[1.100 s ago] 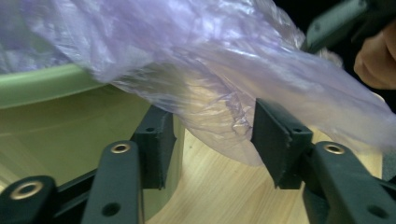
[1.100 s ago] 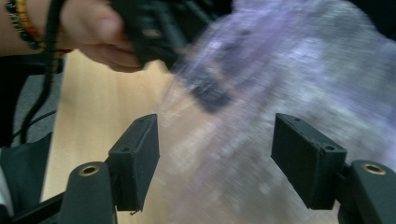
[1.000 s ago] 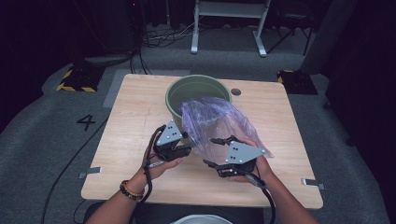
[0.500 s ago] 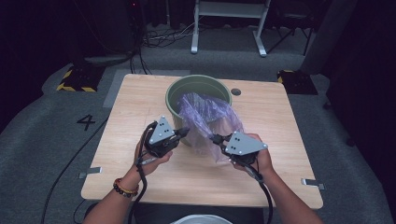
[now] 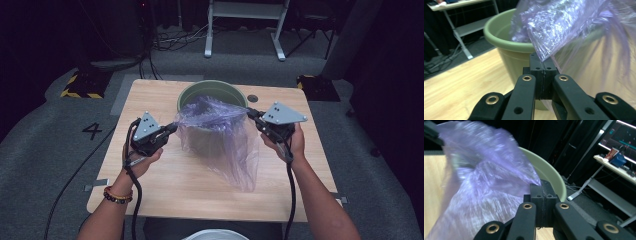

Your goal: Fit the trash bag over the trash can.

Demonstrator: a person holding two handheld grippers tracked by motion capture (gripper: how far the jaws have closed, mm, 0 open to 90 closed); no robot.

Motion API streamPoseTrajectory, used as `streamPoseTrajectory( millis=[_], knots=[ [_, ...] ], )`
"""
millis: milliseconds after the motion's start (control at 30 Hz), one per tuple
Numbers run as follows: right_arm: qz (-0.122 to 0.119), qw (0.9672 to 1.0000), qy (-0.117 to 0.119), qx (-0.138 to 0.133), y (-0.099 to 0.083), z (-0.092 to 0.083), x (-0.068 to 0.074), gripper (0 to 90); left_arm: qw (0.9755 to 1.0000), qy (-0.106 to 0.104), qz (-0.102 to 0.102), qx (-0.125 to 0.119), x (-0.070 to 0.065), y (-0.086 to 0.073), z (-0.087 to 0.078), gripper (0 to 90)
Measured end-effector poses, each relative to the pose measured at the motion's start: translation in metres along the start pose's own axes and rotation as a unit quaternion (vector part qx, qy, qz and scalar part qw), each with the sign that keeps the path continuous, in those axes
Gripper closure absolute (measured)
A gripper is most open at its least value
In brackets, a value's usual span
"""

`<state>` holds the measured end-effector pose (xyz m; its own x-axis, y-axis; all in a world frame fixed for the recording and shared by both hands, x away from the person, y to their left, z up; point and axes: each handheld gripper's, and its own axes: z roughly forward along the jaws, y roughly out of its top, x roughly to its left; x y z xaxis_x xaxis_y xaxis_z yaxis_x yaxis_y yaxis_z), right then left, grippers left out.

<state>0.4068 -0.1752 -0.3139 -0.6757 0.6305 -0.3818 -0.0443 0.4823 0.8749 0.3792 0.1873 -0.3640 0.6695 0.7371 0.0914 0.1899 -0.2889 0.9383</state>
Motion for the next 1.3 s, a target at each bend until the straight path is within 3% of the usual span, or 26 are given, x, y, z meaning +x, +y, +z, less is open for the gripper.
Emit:
streamPoseTrajectory(
  millis=[67,167,467,633,733,800,933,1033,1067,1200,1300],
  knots=[
    [0.016,0.9999,-0.002,0.003,-0.001,0.007,-0.009,90.0,0.9999,0.009,0.007,0.001,0.005,0.003,0.000,90.0],
    [0.018,0.9998,-0.007,0.003,-0.002,0.017,-0.018,90.0,0.9997,0.020,0.017,0.000,0.015,0.011,0.005,90.0],
    [0.048,0.9987,-0.012,0.010,-0.008,0.041,-0.034,90.0,0.9995,0.028,0.016,-0.005,0.038,0.025,0.021,90.0],
    [0.080,0.9966,-0.015,0.012,-0.015,0.050,-0.041,90.0,0.9993,0.036,0.013,0.007,0.048,0.030,0.033,89.1],
    [0.079,0.9966,-0.023,0.012,-0.015,0.049,-0.044,90.0,0.9988,0.044,0.016,0.015,0.051,0.031,0.036,87.0],
    [0.084,0.9959,-0.029,0.015,-0.016,0.049,-0.049,90.0,0.9990,0.039,0.009,0.022,0.057,0.030,0.039,87.9],
    [0.097,0.9943,-0.032,0.029,-0.020,0.057,-0.060,90.0,0.9983,0.040,0.023,0.035,0.062,0.031,0.049,88.9],
    [0.103,0.9935,-0.033,0.034,-0.020,0.061,-0.062,90.0,0.9985,0.042,0.018,0.029,0.065,0.032,0.050,88.5],
    [0.120,0.9916,-0.025,0.041,-0.023,0.066,-0.066,90.0,0.9987,0.042,0.010,0.028,0.066,0.033,0.053,87.2],
    [0.125,0.9902,-0.023,0.056,-0.028,0.076,-0.068,90.0,0.9976,0.045,0.014,0.051,0.073,0.028,0.065,88.9],
    [0.152,0.9861,-0.014,0.066,-0.038,0.087,-0.074,90.0,0.9986,0.027,-0.011,0.044,0.079,0.021,0.078,89.6]
  ],
)
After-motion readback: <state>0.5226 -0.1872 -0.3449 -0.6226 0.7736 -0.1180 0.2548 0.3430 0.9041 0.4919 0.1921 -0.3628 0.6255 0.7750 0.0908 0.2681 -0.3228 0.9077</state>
